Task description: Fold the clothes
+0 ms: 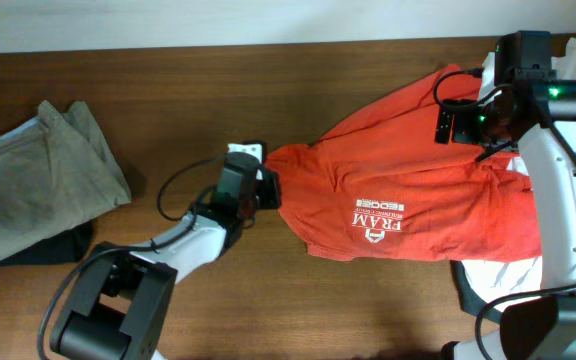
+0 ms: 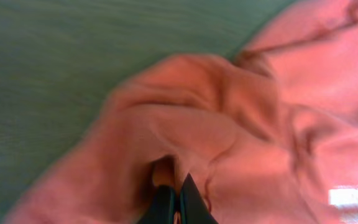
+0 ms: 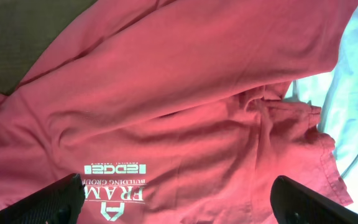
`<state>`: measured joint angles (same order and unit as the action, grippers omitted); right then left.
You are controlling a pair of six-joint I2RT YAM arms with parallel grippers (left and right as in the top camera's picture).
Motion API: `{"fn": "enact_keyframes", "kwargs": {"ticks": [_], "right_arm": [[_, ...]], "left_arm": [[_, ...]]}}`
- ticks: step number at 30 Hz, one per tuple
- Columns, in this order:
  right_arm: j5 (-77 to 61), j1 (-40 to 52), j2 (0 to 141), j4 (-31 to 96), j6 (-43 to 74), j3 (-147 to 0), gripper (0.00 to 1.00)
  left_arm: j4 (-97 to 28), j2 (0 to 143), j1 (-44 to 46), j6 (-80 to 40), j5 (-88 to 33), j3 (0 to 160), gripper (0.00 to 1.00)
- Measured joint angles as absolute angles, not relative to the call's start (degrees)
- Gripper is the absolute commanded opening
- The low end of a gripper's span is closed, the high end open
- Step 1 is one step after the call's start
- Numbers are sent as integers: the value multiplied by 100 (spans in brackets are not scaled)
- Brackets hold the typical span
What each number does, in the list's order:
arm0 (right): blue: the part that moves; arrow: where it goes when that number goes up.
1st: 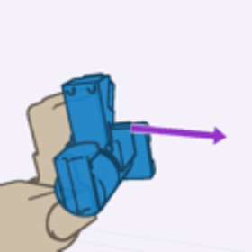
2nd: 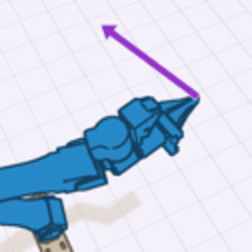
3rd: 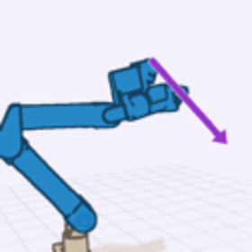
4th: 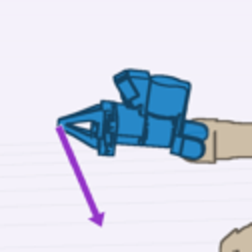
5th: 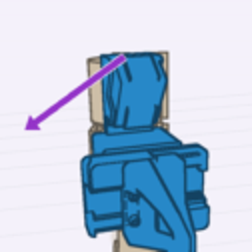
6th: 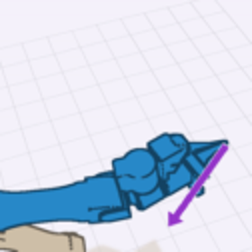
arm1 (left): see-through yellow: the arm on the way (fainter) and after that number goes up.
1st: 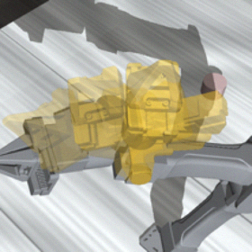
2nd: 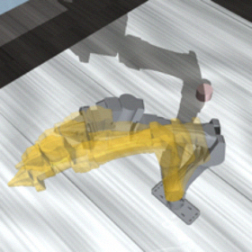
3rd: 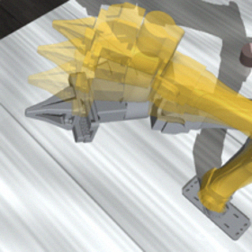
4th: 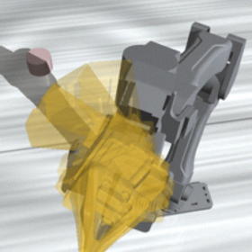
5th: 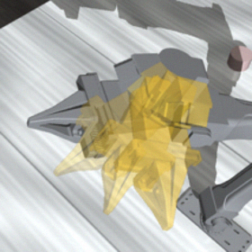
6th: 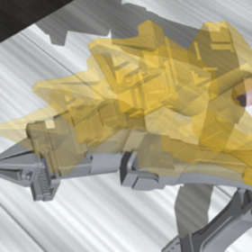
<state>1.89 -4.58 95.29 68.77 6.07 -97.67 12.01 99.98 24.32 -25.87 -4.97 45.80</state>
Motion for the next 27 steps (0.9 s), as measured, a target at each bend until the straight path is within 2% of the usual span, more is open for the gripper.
{"fn": "enact_keyframes", "kwargs": {"ticks": [3,5,6,7,9,11,13,14,17,20,24,25,27], "right_arm": [[191,-458,9529,6864,602,-9767,99],[193,-458,9529,6864,604,-9767,99],[191,-458,9529,6862,607,-9767,99],[191,-458,9529,6860,607,-9767,99],[191,-458,9529,6858,604,-9767,99],[191,-458,9529,6860,602,-9767,99],[191,-458,9529,6879,607,-9767,99],[191,-458,9529,6864,602,-9767,99],[191,-458,9529,6860,604,-9767,99],[191,-458,9529,6869,607,-9767,99],[191,-458,9529,6884,604,-9767,99],[191,-458,9529,6873,602,-9767,99],[191,-458,9529,6882,602,-9767,99]], "left_arm": [[305,9998,1367,-2150,-375,5354,0],[16,10020,263,-1778,-349,6541,9],[-34,10020,-161,-1649,-294,7052,57],[-84,10016,-554,-1535,-246,7520,99],[-740,9942,-829,-1444,-344,7832,100],[-2171,9944,-731,-1428,-672,7846,99],[-3214,9998,-561,-1415,-827,7824,99],[-4392,10003,-375,-1409,-906,7797,99],[-5485,10084,191,-1444,-1017,7572,99],[-5411,10086,609,-1680,-1059,6740,99],[-4427,10092,701,-2150,-1059,5719,99],[-4069,10022,701,-2228,-1052,5640,96],[-3505,10005,701,-2298,-1052,5599,76]]}}
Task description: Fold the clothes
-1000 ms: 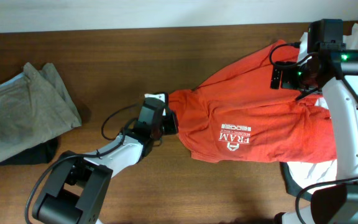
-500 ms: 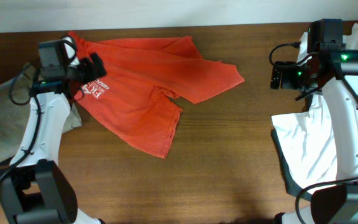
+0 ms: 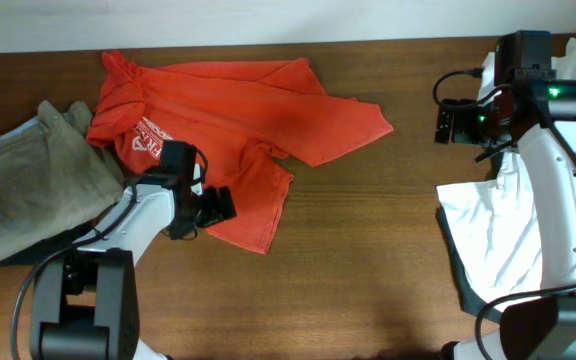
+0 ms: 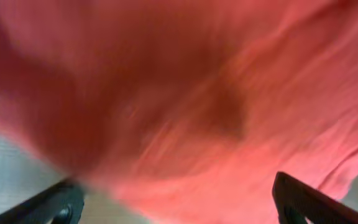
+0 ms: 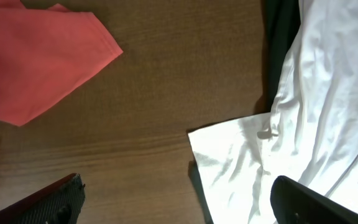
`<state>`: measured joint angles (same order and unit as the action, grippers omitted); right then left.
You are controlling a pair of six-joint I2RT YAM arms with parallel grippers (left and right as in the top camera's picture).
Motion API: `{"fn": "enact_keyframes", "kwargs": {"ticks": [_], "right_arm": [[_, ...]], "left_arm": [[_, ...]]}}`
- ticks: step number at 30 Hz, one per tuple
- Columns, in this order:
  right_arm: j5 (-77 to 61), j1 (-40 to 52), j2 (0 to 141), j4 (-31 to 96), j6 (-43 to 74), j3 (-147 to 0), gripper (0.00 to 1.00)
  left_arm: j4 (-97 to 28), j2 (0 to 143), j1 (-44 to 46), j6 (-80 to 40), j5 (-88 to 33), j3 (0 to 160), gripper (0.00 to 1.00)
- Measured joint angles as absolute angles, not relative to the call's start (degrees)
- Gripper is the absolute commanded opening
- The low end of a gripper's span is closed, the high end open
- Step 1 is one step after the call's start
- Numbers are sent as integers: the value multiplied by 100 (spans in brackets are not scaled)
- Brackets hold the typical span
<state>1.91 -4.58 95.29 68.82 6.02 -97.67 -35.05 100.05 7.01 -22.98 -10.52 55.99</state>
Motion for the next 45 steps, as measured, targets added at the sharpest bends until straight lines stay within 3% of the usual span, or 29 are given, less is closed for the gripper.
{"fn": "enact_keyframes", "kwargs": {"ticks": [3,4,6,11,15,20,26,31,34,36,37,45], "right_arm": [[191,-458,9529,6879,604,-9767,99],[191,-458,9529,6879,607,-9767,99],[191,-458,9529,6879,604,-9767,99],[187,-458,9531,6884,604,-9767,99],[-346,-458,9970,6853,604,-9760,100],[-1802,-436,11343,6471,620,-9760,88],[-2436,5,12615,5317,928,-9749,86],[-2318,307,12884,4552,1470,-9754,81],[-2213,366,13002,3837,1815,-9797,61],[-2150,375,13089,3459,1959,-9804,30],[-2082,381,13113,3382,1973,-9804,4],[-1673,228,13098,4032,1863,-9896,4]], "left_arm": [[-3030,10029,714,-2340,-1140,5524,59],[-3015,10040,764,-2357,-1225,5518,48],[-3015,10055,886,-2359,-1315,5489,0],[-3157,10082,915,-2222,-1120,5540,1],[-5168,9581,281,-1723,-821,6879,0],[-6394,8027,-622,-1616,-725,7463,1],[-6622,7933,-646,-1599,-725,7470,1],[-6624,7933,-646,-1599,-722,7467,1],[-6624,7933,-646,-1601,-722,7470,0],[-6624,7933,-646,-1599,-722,7467,1],[-6622,7933,-646,-1599,-718,7470,1],[-6016,7935,-646,-1599,-705,7465,0]]}}
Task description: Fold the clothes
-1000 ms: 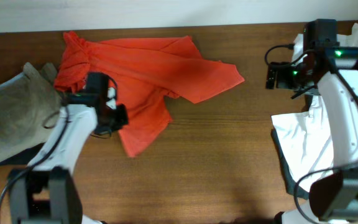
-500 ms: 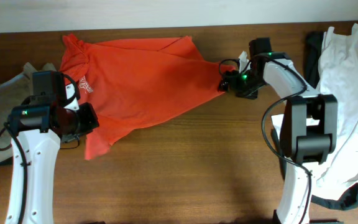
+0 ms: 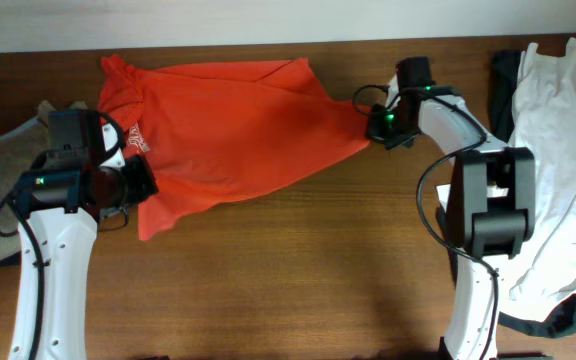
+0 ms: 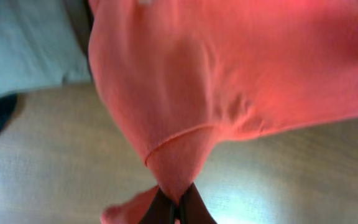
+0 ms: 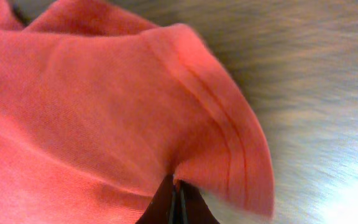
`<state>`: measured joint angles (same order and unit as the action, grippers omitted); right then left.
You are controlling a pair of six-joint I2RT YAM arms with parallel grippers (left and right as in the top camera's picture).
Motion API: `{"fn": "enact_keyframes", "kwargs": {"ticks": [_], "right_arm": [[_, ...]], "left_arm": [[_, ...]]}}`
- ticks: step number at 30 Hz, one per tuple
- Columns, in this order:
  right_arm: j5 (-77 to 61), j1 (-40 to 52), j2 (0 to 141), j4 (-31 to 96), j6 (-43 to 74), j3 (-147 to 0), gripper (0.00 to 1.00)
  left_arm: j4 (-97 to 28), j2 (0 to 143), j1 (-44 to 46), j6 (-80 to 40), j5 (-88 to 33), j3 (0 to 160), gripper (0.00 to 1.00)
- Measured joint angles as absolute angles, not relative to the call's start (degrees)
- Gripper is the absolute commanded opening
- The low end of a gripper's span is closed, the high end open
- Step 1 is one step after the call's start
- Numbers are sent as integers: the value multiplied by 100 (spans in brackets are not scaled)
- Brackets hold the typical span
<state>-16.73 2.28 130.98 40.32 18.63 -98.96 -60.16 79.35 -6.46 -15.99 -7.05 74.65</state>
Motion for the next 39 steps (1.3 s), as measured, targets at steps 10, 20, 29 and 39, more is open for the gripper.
{"fn": "enact_keyframes", "kwargs": {"ticks": [10,20,29,39], "right_arm": [[-1498,-1022,9765,6567,1232,-12331,4],[-377,-1037,8482,6521,980,-12473,4],[-1151,-1041,11190,4582,910,-12422,4],[-1002,-1063,11083,3592,1210,-14518,4]], "left_arm": [[-4117,7966,-740,-1559,-963,8919,1],[-4630,7714,-854,-1538,-1317,11028,0],[-3153,10604,-377,-919,-1341,11037,0],[-1935,10945,-322,-683,-1205,13815,0]]}}
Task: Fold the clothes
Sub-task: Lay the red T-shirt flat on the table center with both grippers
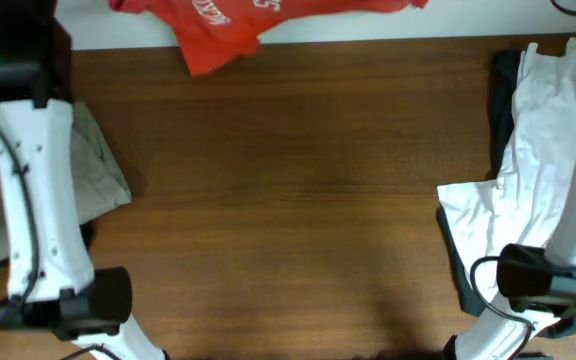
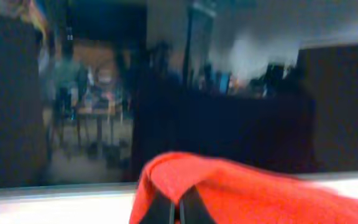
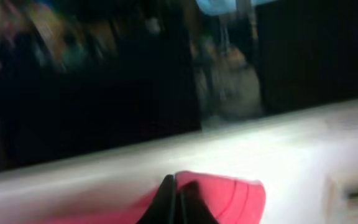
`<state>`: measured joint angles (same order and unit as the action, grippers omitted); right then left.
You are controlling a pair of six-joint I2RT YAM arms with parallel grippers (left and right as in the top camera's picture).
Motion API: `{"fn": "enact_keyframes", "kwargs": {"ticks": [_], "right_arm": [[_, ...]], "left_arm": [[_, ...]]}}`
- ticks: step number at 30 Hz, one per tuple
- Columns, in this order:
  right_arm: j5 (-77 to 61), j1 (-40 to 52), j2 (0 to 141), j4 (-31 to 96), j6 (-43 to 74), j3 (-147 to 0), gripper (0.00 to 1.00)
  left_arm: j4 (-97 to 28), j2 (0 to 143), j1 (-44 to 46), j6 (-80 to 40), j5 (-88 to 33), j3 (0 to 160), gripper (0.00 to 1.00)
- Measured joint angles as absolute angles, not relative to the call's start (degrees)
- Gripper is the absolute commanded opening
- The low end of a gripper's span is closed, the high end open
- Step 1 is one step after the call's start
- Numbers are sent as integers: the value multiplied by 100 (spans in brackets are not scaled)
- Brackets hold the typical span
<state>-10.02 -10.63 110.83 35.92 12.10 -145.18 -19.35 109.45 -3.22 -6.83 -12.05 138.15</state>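
Observation:
The orange shirt (image 1: 258, 20) with white lettering hangs at the very top of the overhead view, lifted past the table's far edge. Neither gripper shows in that view, only the two raised arms at the left and right sides. In the left wrist view, my left gripper (image 2: 178, 213) is shut on a fold of the orange shirt (image 2: 241, 194). The right wrist view shows my right gripper (image 3: 174, 202) shut on a hemmed corner of the shirt (image 3: 235, 198). Both wrist cameras look out at a dim room.
An olive garment pile (image 1: 98, 175) lies at the table's left side. A white garment (image 1: 533, 130) over dark cloth (image 1: 455, 262) covers the right side. The brown table (image 1: 288, 200) shows between them.
The shirt lay spread on the far left of the table with both grippers shut on its corners. Now both arms are raised and the shirt hangs high at the overhead view's top edge.
First the shirt lay at the right by the white garment, my left gripper shut on its edge. Then it lay crumpled at the far left, both grippers open. Later each gripper was shut on a corner of it on the table. Now both hold it aloft.

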Motion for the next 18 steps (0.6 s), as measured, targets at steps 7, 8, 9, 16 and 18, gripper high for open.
{"fn": "enact_keyframes", "kwargs": {"ticks": [7,8,9,16,18], "right_arm": [[-646,-1079,11896,8405,661,-13692,4],[-644,-1079,11933,8455,637,-13325,4],[-644,-1079,11937,8501,624,-12988,4],[-471,-1079,11977,8359,600,-10049,4],[-408,-1079,11977,8552,611,-9922,4]], "left_arm": [[-8656,12215,-5,-353,-1546,13896,0],[-9063,12613,75,-237,-1575,13882,0],[-9474,12936,119,-172,-1590,13874,0],[-9666,14014,154,3,-1463,12025,1],[-9660,14014,154,3,-1426,11668,0]]}}
